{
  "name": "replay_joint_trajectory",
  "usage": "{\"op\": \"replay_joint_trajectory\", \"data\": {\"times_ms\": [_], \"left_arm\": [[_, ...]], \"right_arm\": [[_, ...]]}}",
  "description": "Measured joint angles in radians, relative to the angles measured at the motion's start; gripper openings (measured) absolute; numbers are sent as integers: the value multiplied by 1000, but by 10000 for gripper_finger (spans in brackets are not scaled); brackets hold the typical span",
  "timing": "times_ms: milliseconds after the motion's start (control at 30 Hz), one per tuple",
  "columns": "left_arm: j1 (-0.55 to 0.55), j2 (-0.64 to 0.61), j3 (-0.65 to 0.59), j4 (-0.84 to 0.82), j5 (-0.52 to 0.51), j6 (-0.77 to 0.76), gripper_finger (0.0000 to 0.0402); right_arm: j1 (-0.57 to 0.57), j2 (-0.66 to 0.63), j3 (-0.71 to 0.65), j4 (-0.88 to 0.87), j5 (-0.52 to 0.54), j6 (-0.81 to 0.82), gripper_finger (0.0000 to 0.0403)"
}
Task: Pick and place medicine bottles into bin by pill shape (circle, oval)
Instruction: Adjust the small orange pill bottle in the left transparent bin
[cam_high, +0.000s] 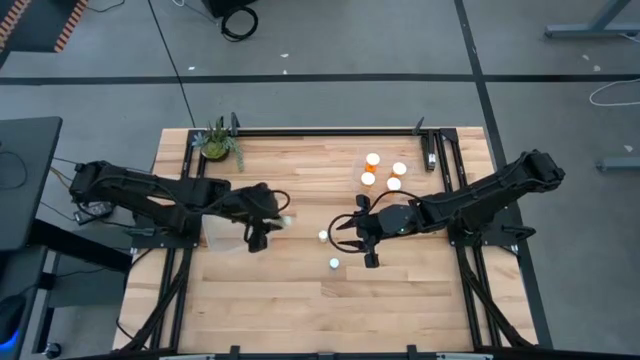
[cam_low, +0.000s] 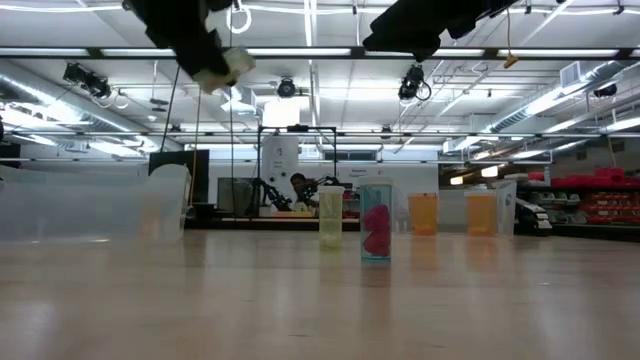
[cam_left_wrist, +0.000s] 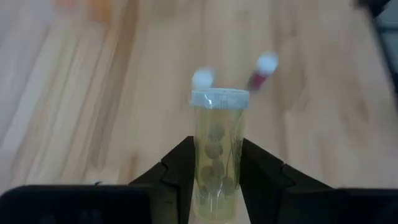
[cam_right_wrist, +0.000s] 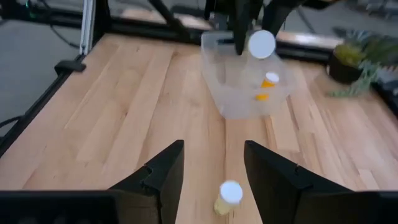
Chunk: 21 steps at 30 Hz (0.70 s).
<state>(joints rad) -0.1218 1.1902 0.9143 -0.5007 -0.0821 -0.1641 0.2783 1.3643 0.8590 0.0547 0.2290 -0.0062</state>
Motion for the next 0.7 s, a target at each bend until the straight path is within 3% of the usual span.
{"op": "replay_joint_trajectory", "data": {"times_ms": [200,400,700], "left_arm": [[-20,1,-38,239,-2,108,116],[-42,13,-40,359,0,170,116],[-62,91,-40,570,-1,276,117]], "right_arm": [[-1,0,-80,227,10,-89,174],[0,0,-81,381,10,-148,174],[-1,0,-81,469,10,-210,174]]}}
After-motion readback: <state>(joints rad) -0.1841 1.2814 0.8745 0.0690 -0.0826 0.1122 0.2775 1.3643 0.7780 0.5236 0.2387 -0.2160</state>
